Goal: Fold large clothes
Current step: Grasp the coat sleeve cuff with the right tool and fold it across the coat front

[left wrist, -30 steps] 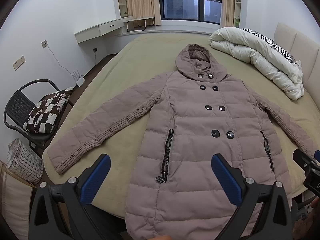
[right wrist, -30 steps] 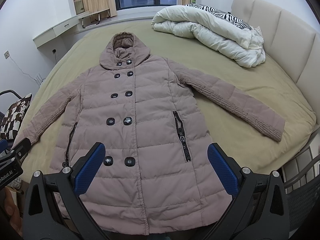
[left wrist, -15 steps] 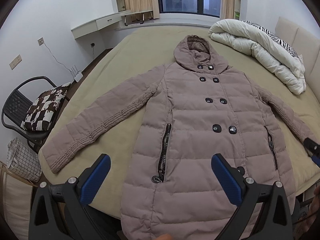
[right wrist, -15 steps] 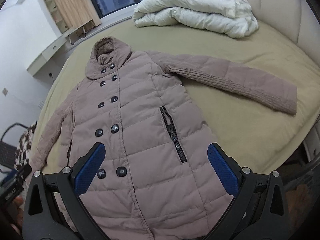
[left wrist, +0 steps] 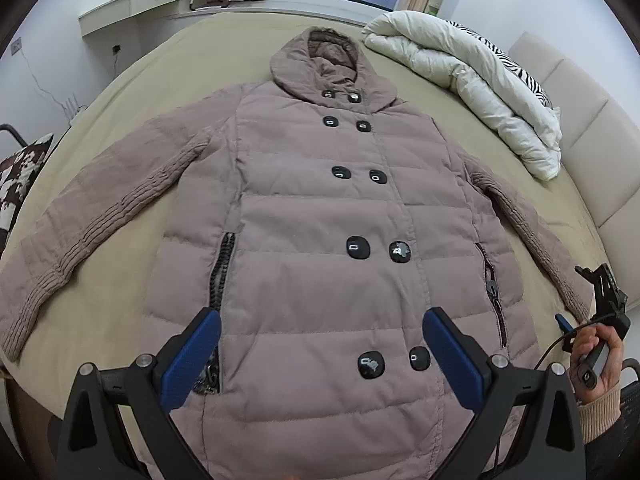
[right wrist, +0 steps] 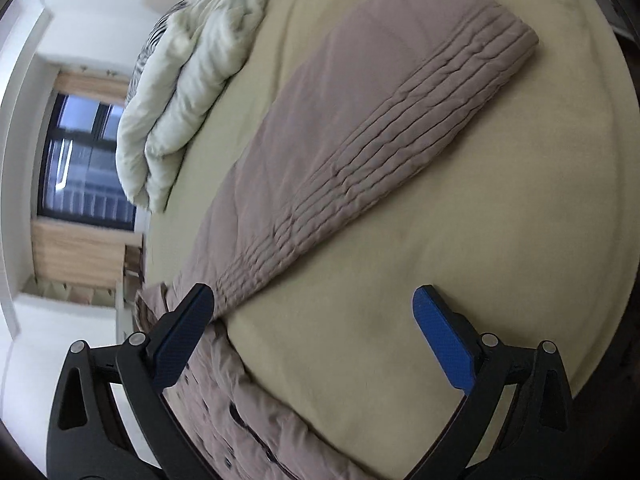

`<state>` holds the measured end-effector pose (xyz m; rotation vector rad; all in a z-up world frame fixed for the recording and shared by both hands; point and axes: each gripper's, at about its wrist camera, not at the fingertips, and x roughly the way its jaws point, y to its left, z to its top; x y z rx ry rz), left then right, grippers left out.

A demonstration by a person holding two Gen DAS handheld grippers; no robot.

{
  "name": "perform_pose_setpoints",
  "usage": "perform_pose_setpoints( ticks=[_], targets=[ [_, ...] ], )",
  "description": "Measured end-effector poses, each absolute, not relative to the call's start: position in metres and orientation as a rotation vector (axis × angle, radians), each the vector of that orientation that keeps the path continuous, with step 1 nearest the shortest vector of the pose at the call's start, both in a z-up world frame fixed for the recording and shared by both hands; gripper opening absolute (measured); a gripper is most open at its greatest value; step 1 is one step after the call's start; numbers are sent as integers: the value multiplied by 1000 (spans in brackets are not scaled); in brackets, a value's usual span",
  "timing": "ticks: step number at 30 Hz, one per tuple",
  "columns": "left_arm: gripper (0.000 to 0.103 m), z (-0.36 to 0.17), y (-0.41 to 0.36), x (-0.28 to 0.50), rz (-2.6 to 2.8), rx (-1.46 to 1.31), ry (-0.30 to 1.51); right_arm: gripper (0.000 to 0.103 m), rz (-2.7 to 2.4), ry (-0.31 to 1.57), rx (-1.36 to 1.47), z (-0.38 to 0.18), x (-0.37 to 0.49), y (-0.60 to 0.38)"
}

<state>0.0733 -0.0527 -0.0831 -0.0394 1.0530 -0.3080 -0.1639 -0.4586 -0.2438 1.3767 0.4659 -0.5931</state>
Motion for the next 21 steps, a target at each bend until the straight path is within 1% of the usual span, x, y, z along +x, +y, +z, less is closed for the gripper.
perform_pose_setpoints(
  ticks=[4, 7, 8, 9, 10, 11, 12, 13, 14, 17, 21],
  targets=[
    [103, -90, -69, 90, -264, 3, 1088, 99, -633, 346, 1480, -268, -172, -496],
    [103, -93, -71, 105, -254, -15, 1083, 94, -686, 298, 1499, -270, -173, -520],
    [103, -94, -72, 108, -269, -19, 1082, 91, -705, 284, 1501, -269, -173, -529],
    [101, -96, -74, 112, -285, -22, 1086, 87, -719, 277, 1498, -269, -173, -535],
    [94, -98, -75, 115, -296, -25, 1089, 84, -727, 275, 1497, -267, -172, -545],
    [91, -100, -75, 117, -303, -28, 1093, 78, -730, 281, 1494, -265, -165, -554],
    [88, -102, -76, 121, -310, -32, 1099, 61, -733, 290, 1473, -265, -162, -562],
    [87, -104, -76, 123, -320, -43, 1103, 50, -743, 314, 1439, -262, -154, -570],
    [87, -105, -74, 126, -324, -56, 1105, 32, -748, 342, 1402, -259, -148, -576],
    [87, -105, -66, 132, -344, -107, 1099, 23, -729, 376, 1310, -242, -142, -582],
    [86, -99, -42, 141, -337, -188, 1068, 17, -653, 398, 1053, -175, -103, -564]
  ],
)
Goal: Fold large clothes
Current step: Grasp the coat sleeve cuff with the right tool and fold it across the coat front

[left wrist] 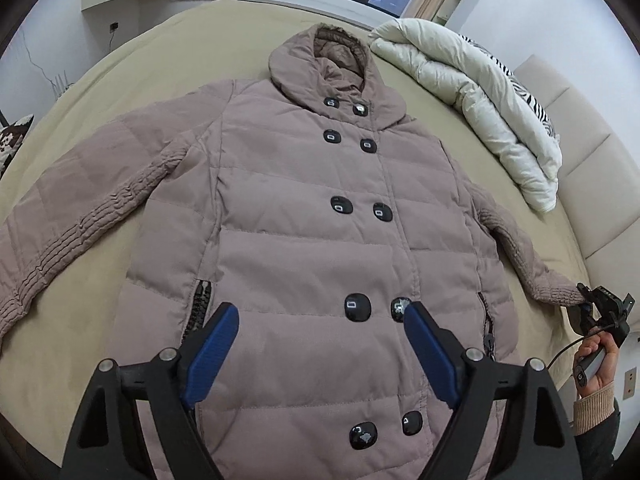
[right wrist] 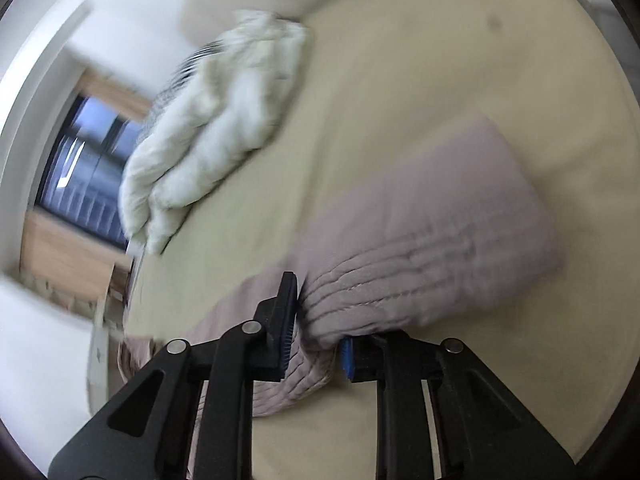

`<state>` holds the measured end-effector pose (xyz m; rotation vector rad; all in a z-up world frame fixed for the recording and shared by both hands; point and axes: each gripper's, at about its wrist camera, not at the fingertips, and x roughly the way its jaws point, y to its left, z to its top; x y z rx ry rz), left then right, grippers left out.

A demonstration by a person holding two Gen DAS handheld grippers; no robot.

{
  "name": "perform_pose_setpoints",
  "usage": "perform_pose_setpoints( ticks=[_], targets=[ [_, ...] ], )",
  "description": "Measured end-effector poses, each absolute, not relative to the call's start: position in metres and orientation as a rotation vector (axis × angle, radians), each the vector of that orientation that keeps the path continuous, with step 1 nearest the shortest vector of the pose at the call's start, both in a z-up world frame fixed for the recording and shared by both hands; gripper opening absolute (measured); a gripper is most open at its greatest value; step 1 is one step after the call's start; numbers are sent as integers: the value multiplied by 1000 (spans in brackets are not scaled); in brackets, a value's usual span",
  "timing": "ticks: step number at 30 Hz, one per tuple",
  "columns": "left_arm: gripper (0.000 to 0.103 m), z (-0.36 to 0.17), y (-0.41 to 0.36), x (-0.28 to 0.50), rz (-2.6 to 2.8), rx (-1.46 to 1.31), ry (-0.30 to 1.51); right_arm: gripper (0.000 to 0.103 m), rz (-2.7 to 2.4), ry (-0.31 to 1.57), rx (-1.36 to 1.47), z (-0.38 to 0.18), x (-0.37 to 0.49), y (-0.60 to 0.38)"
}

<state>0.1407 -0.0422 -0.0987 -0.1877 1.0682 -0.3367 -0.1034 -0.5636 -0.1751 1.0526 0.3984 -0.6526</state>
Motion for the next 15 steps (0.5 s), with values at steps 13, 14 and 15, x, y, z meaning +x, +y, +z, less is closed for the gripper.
perform_pose_setpoints(
  ticks=[13, 14, 15],
  targets=[
    [86, -84, 66, 147, -235, -351, 959, 17, 18, 624, 460, -78, 133, -279],
    [86, -87, 74, 148, -226, -358, 961, 17, 49, 661, 450, -91, 145, -259],
    [86, -90, 80, 149, -218, -366, 963, 17, 75, 702, 449, -105, 155, -242]
  ],
)
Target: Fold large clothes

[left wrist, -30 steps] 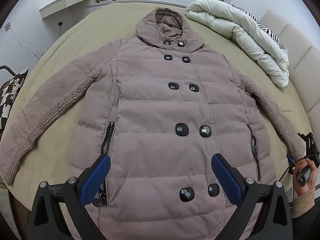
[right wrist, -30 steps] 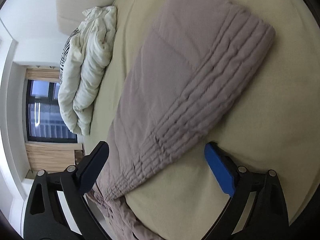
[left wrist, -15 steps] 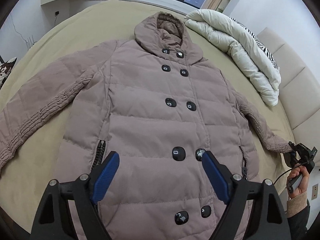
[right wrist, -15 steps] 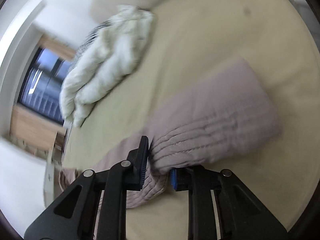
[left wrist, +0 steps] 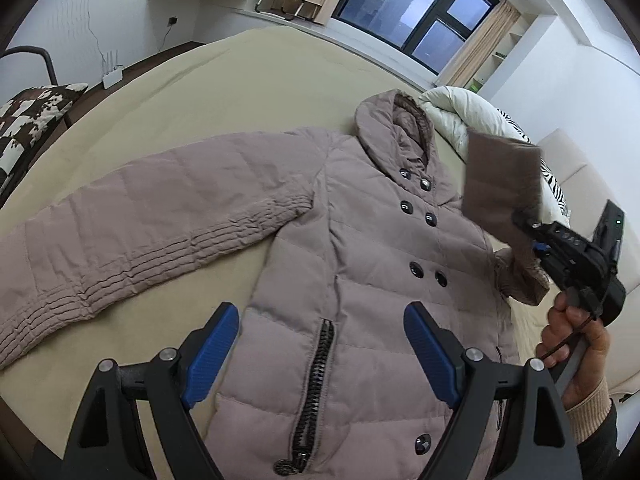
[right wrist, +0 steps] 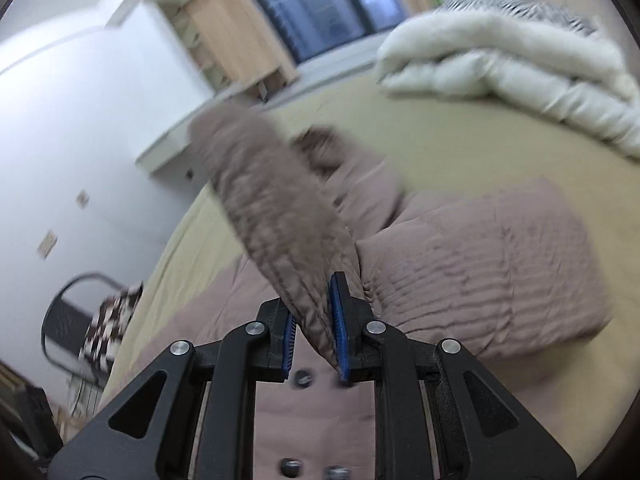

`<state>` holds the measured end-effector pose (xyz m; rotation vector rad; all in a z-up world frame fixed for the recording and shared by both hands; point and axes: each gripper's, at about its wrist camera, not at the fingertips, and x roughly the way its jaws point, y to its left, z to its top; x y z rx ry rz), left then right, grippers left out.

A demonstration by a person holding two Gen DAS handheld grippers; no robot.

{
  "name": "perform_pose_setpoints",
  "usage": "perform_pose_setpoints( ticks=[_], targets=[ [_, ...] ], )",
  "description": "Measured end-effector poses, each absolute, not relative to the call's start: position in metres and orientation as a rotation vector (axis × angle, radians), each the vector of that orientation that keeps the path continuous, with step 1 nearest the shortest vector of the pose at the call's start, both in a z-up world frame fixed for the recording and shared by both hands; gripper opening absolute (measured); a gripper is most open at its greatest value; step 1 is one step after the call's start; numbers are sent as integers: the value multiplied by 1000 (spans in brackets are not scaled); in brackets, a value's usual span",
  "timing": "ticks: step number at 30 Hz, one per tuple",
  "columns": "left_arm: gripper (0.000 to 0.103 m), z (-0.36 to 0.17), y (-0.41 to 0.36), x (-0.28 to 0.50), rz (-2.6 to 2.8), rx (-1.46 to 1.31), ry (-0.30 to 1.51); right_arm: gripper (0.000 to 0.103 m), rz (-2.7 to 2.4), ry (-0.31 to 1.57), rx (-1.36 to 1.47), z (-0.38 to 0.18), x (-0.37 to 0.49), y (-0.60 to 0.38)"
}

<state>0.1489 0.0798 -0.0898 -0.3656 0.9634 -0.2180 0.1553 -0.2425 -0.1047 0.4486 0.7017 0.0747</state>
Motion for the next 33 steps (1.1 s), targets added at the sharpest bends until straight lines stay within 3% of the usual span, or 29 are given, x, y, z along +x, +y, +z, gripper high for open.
perform_pose_setpoints(
  ticks=[7, 16, 17, 18, 19, 20, 21, 25, 29, 33],
  targets=[
    [86, -105, 105, 153, -190, -410, 978, 20, 137, 952, 294, -207, 192, -158],
    [88, -113, 60, 196, -313, -472, 1008, 26, 155, 883, 102, -211, 143, -161],
    [88, -115, 53, 201, -330, -476, 1020, 30, 154, 876, 83, -210, 135, -148],
    [88, -117, 45, 206, -340, -485, 1034, 45, 156, 872, 67, -211, 126, -138],
    [88, -121, 39, 212, -351, -495, 1050, 60, 173, 874, 54, -212, 122, -139],
    [88, -124, 33, 218, -368, -510, 1064, 96, 210, 880, 51, -213, 117, -136],
    [88, -126, 29, 222, -380, -523, 1078, 103, 249, 891, 48, -212, 115, -134],
    [88, -138, 11, 237, -390, -531, 1134, 103, 256, 909, 8, -208, 110, -129],
    [86, -145, -5, 253, -390, -509, 1173, 103, 174, 930, 186, -200, 88, -165],
    [60, -162, -19, 269, -375, -463, 1236, 103, 135, 901, 530, -201, 63, -241]
  ],
)
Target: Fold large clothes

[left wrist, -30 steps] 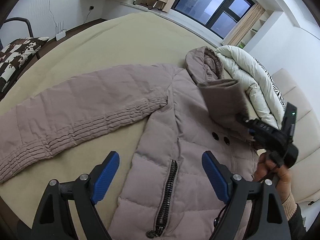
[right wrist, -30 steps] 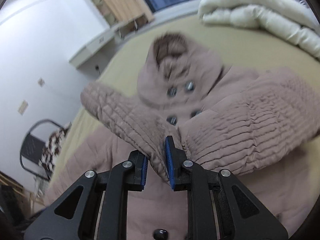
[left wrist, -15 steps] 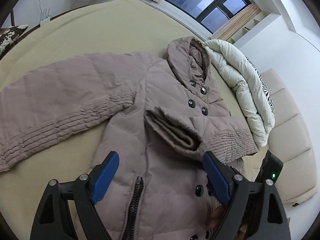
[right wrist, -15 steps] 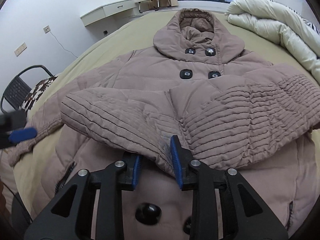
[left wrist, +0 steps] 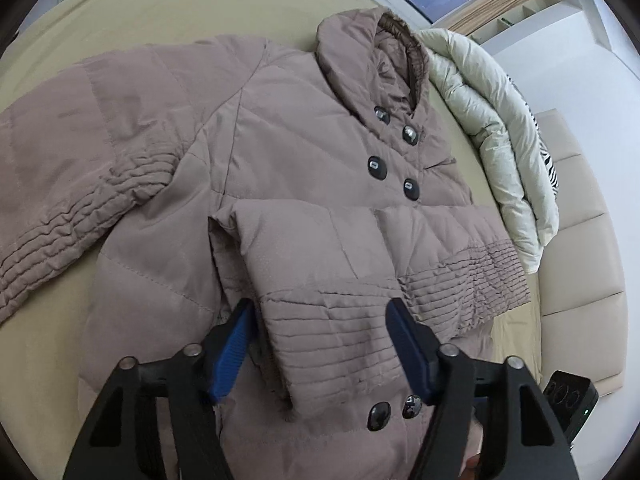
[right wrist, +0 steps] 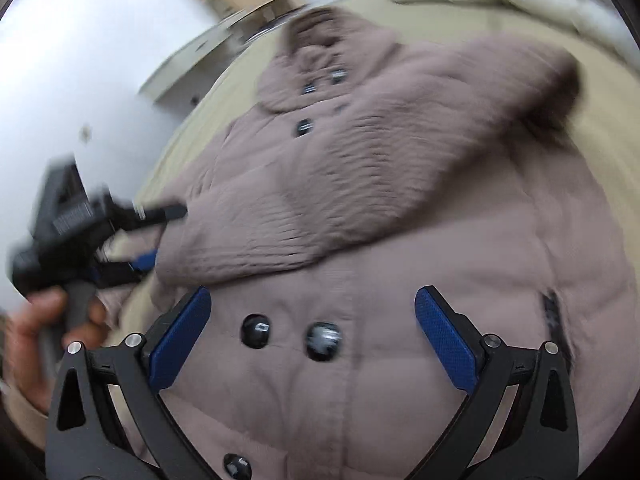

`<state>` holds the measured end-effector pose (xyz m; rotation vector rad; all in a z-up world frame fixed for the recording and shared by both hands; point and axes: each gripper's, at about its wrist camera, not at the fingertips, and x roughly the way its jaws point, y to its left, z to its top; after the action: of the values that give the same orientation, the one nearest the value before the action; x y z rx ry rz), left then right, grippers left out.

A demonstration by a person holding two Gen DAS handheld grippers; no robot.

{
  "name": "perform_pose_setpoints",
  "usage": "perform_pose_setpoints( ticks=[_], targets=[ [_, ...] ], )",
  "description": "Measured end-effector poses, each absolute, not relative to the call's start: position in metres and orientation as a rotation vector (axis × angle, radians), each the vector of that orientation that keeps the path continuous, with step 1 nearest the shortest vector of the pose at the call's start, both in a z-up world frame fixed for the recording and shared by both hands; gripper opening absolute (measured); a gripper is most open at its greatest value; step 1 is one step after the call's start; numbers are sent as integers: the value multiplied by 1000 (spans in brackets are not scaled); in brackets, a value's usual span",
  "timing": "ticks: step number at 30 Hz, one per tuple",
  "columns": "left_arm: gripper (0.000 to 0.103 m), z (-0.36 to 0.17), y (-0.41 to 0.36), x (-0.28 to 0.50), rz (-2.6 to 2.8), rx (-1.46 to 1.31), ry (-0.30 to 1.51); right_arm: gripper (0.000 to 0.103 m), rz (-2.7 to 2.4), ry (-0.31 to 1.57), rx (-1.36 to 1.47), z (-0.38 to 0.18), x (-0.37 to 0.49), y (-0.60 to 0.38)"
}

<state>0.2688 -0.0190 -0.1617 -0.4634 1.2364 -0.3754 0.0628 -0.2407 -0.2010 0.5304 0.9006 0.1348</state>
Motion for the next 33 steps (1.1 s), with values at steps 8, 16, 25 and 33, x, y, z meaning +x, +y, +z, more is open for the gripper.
perform_pose_setpoints(
  ticks=[8, 16, 25, 33],
  targets=[
    [19, -147, -11, 304, -357, -428, 1163, 103, 178, 735, 1136, -215, 66, -360],
    [17, -120, 37, 358, -221, -407, 1034, 103, 190, 603, 1502, -248, 110, -400],
    [17, -155, 30, 365, -185, -369, 1080, 98, 53, 445, 1633, -269, 100, -449],
    [19, -158, 26, 368, -186, -331, 1090, 95, 30, 617, 1314, -193, 77, -411]
  ],
)
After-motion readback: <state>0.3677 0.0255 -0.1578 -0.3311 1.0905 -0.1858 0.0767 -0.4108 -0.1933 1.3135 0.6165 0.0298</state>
